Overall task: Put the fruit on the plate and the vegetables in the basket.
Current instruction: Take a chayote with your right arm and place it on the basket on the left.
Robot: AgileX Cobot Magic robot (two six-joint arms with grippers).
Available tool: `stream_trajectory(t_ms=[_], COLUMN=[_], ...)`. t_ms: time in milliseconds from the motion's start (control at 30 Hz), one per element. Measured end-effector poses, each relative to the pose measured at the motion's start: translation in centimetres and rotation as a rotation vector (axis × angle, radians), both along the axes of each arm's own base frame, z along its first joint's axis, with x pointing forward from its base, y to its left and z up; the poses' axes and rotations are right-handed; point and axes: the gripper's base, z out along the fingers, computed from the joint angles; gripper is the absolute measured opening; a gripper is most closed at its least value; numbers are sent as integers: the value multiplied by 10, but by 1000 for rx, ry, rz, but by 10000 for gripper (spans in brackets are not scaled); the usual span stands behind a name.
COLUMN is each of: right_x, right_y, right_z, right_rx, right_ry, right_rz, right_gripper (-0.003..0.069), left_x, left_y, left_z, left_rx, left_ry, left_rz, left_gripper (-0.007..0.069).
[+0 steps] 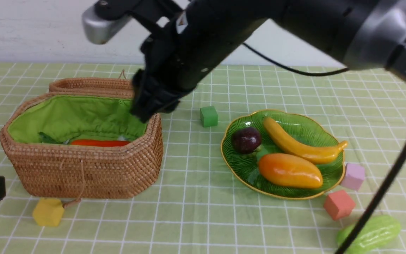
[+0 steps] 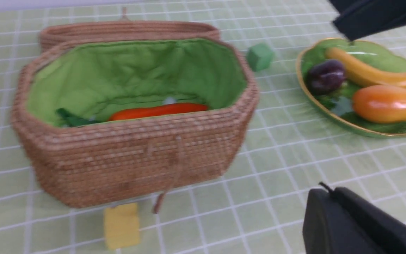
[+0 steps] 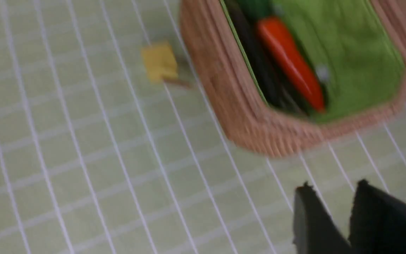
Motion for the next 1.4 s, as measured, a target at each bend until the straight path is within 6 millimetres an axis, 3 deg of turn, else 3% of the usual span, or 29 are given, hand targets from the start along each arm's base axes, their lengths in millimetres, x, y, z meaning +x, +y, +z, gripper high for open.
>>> stream_trajectory(t_ms=[100, 167, 333, 500, 533, 600, 633, 667, 767, 833, 867, 1000, 1100, 1167, 1300, 1400], right_x=[-1, -5, -41, -55, -55, -52, -52, -49, -47, -41, -41, -35, -32, -25, -15, -9], right_y=[-18, -27, -76, -142, -142, -181, -183, -204, -220, -233, -233, -245, -253, -266, -271, -270], right_z=[6, 7, 6, -38, -38, -73, -75, -94, -110, -127, -127, -145, -148, -155, -173, -189], right_rx=[-69, -95, -151, -252, -252, -283, -281, -264, -206, -70, -70, 95, 141, 203, 205, 173], right_ry=[-28, -39, -7, 117, 117, 250, 260, 350, 427, 479, 479, 491, 477, 488, 540, 583], right_rz=[-114, -161, -277, -533, -533, -762, -779, -931, -1054, -1163, -1163, -1259, -1309, -1433, -1530, -1550], right_gripper=[3, -16, -17, -14, -13, -9, -8, 0, 19, 86, 86, 332, 449, 582, 662, 664], left_x=[-2, -3, -9, -13, -13, -14, -14, -14, -14, -14, -14, -14, -14, -14, -14, -14], left_y=[-4, -7, -13, -17, -17, -17, -18, -18, -18, -18, -18, -18, -18, -18, -18, -18], left_z=[0, 0, -2, -4, -4, -4, -4, -4, -4, -4, -4, -4, -4, -4, -4, -4], left_rx=[-4, 1, 49, 68, 69, 75, 74, 77, 78, 80, 80, 80, 80, 80, 80, 80], left_ry=[-2, -3, 2, 6, 6, 3, 4, 2, 1, 0, 0, 1, 1, 1, 1, 1], left_rz=[-58, -89, -207, -280, -282, -291, -292, -293, -293, -294, -294, -294, -294, -294, -294, -294], left_gripper=[-13, -13, -13, -13, -13, -13, -13, -13, -13, -13, -13, -13, -11, -9, -7, -5])
